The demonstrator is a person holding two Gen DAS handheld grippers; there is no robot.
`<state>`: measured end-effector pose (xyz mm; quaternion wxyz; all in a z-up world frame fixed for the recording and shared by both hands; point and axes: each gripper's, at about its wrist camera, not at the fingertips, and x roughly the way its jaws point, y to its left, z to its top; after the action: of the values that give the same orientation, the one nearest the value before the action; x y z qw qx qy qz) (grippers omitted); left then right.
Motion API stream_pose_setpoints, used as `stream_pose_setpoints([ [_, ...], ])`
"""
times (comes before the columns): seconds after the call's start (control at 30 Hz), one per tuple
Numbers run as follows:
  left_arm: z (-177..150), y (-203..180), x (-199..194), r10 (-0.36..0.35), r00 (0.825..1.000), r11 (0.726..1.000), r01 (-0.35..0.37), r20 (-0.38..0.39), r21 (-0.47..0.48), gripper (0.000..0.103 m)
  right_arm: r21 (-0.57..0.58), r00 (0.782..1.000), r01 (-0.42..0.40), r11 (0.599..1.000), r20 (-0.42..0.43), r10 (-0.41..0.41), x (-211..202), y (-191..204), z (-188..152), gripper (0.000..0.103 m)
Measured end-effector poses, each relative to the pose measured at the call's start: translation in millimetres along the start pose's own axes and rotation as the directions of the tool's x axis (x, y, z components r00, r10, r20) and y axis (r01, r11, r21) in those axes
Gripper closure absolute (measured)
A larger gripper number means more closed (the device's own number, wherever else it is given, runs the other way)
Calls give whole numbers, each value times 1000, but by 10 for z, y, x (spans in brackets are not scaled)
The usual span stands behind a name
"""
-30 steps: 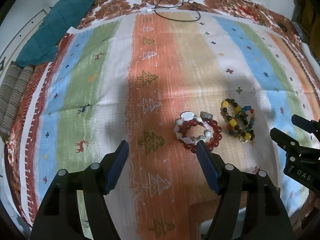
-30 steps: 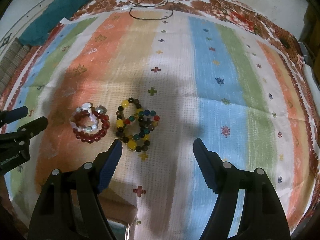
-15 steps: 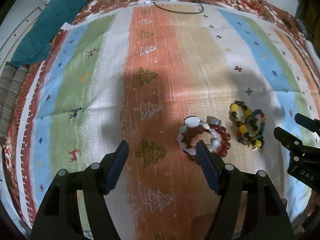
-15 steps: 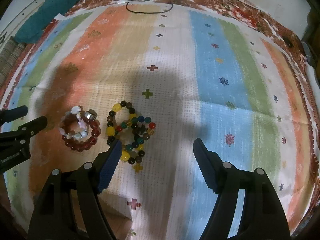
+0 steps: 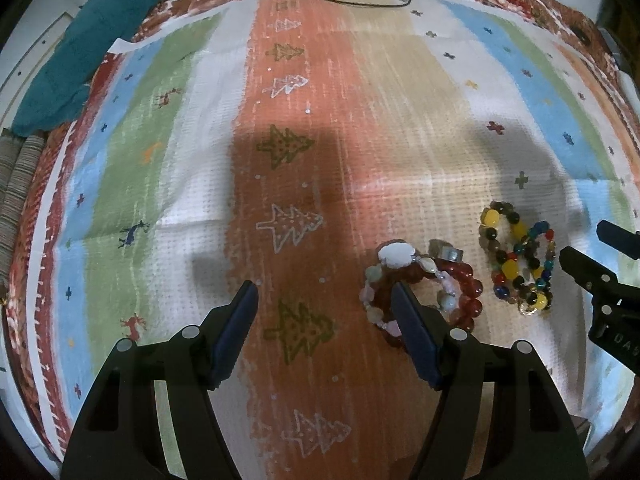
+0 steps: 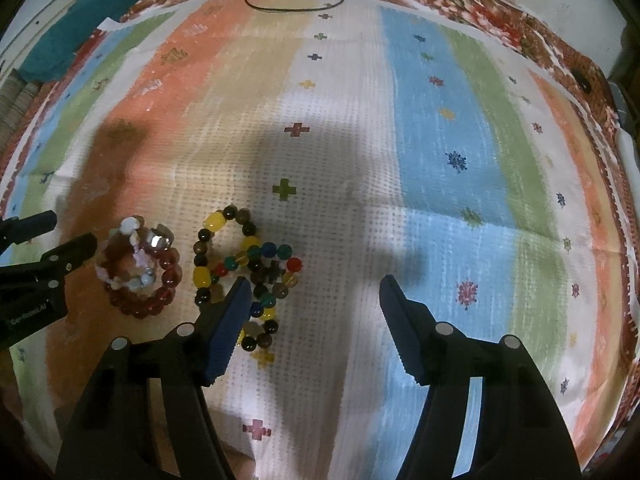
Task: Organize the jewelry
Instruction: 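Move both open grippers toward the remaining bracelets on the cloth, then close left gripper on the white bead bracelet while right gripper grasps the multicolour bead bracelet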
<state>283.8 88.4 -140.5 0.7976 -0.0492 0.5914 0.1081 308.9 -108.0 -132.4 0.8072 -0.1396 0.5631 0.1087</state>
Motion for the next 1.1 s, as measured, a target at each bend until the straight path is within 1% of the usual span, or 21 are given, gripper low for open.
stream_pose_setpoints([
  [0.2, 29, -16, 119, 3, 1000, 1000, -3, -22, 6, 35, -3, 1000, 13, 1000, -17, -13, 106, -3, 11, 39],
  [0.4, 63, -53, 202, 16, 1000, 1000, -16, -22, 22, 35, -5, 1000, 21, 1000, -21, -21, 186, -22, 36, 40],
  [0.57, 81, -38, 255, 8, 1000, 1000, -8, -26, 19, 33, -12, 999, 29, 1000, -32, -29, 263, -39, 63, 42],
  [0.73, 112, -35, 351, 5, 1000, 999, -4, -29, 41, 29, -22, 998, 38, 999, -44, -39, 347, -28, 57, 42],
  [0.87, 132, -30, 427, 22, 999, 998, -21, -29, 60, 29, -21, 999, 33, 999, -41, -34, 363, -36, 77, 42],
  [0.93, 150, -15, 439, 19, 999, 998, -17, -32, 61, 29, -25, 999, 33, 999, -38, -33, 373, -35, 81, 42],
  [0.97, 150, -10, 437, 15, 999, 998, -13, -32, 60, 29, -28, 999, 31, 999, -35, -32, 377, -35, 83, 44],
  [1.0, 150, -3, 437, 8, 1000, 998, -7, -27, 61, 33, -31, 999, 27, 999, -34, -28, 379, -32, 87, 48],
  [1.03, 143, -13, 428, 6, 1000, 998, -4, -25, 65, 39, -34, 999, 24, 999, -32, -25, 383, -31, 99, 50],
  [1.07, 137, -27, 418, -2, 1000, 997, 3, -21, 74, 43, -37, 999, 21, 999, -31, -23, 393, -41, 119, 55],
  [1.1, 128, -44, 409, -6, 1000, 997, 8, -20, 79, 52, -42, 999, 19, 999, -31, -20, 394, -30, 123, 61],
])
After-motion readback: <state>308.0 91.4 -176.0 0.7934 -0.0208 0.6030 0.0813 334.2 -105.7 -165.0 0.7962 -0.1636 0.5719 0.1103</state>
